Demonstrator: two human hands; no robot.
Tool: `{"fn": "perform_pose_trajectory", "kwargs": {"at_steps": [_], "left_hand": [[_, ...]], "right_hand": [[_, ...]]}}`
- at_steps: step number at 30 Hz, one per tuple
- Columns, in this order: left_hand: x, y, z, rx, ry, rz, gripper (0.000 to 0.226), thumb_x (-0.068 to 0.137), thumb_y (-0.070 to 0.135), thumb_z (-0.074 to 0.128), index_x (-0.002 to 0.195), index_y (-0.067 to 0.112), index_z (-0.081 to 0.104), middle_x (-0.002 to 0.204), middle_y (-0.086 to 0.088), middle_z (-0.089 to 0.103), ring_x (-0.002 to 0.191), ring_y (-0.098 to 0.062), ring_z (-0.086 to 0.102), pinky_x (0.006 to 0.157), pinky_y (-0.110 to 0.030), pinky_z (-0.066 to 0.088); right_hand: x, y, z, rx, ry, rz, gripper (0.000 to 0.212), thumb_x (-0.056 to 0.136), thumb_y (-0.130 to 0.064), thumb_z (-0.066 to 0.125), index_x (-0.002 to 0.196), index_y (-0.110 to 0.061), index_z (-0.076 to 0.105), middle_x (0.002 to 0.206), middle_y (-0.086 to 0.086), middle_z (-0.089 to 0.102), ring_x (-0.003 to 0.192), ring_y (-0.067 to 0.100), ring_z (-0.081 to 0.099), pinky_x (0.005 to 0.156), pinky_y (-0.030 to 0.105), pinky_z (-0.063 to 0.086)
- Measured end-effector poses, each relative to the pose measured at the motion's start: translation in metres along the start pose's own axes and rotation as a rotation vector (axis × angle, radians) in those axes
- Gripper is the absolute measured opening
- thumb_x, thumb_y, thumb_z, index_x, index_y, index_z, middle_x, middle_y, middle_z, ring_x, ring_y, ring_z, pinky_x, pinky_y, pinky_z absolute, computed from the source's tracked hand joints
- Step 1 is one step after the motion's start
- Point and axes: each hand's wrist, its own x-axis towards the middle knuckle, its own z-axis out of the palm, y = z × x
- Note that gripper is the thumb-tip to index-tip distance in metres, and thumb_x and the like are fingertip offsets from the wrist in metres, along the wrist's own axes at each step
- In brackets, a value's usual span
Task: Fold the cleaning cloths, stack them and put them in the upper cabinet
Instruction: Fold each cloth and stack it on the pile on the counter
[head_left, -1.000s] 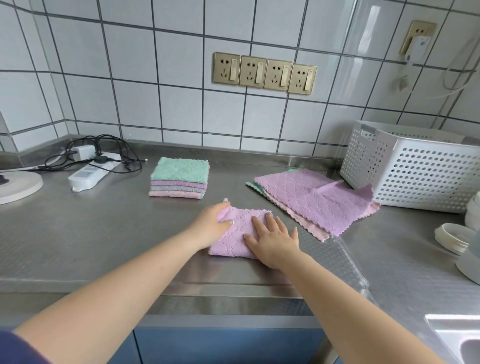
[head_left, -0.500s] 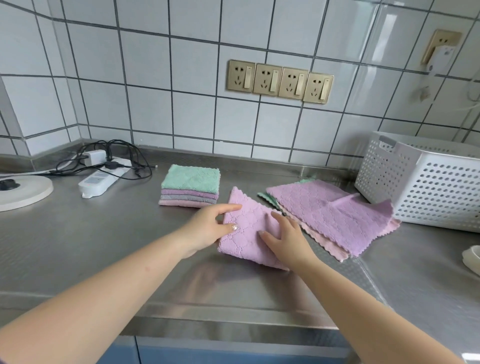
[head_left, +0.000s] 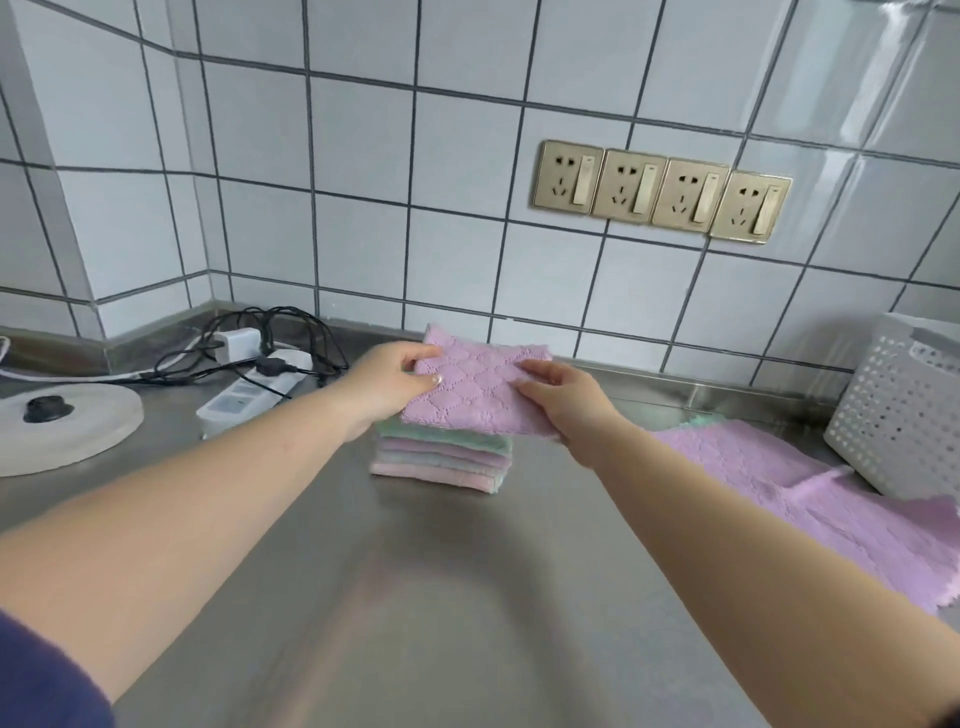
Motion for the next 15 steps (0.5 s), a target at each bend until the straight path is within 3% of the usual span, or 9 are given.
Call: {"fn": "perform_pose_trajectory", "kwargs": {"at_steps": [4, 9, 15], "left_hand": [[0.025, -0.022, -0.011, 0.092, -0.001, -0.053, 0.043, 0.088, 0.012, 0.061, 0.130, 0.016, 0.054, 0.111, -0.001, 0.050, 0.105, -0.013, 0.046, 0.090, -0.023, 0.034], [0.037, -0.041, -0.011, 0.087, -0.043, -0.112, 0.046, 0.087, 0.011, 0.063, 0.131, 0.015, 0.052, 0.137, -0.008, 0.049, 0.128, -0.018, 0.045, 0.098, -0.023, 0.033], [0.043, -0.051, -0.005, 0.106, -0.058, -0.123, 0.046, 0.088, 0.011, 0.062, 0.132, 0.013, 0.050, 0.142, -0.008, 0.045, 0.131, -0.018, 0.041, 0.097, -0.021, 0.031]], "right_hand": [[0.029, 0.001, 0.022, -0.092, -0.041, 0.033, 0.034, 0.089, -0.024, 0.061, 0.123, -0.028, 0.060, 0.109, -0.004, 0.060, 0.070, 0.006, 0.051, 0.046, 0.017, 0.040], [0.043, 0.019, 0.034, -0.134, -0.062, 0.072, 0.033, 0.090, -0.024, 0.060, 0.124, -0.027, 0.060, 0.104, -0.005, 0.061, 0.070, 0.005, 0.051, 0.053, 0.019, 0.042], [0.051, 0.033, 0.037, -0.131, -0.047, 0.096, 0.033, 0.091, -0.024, 0.059, 0.123, -0.029, 0.060, 0.097, -0.005, 0.060, 0.062, 0.008, 0.046, 0.049, 0.020, 0.037]]}}
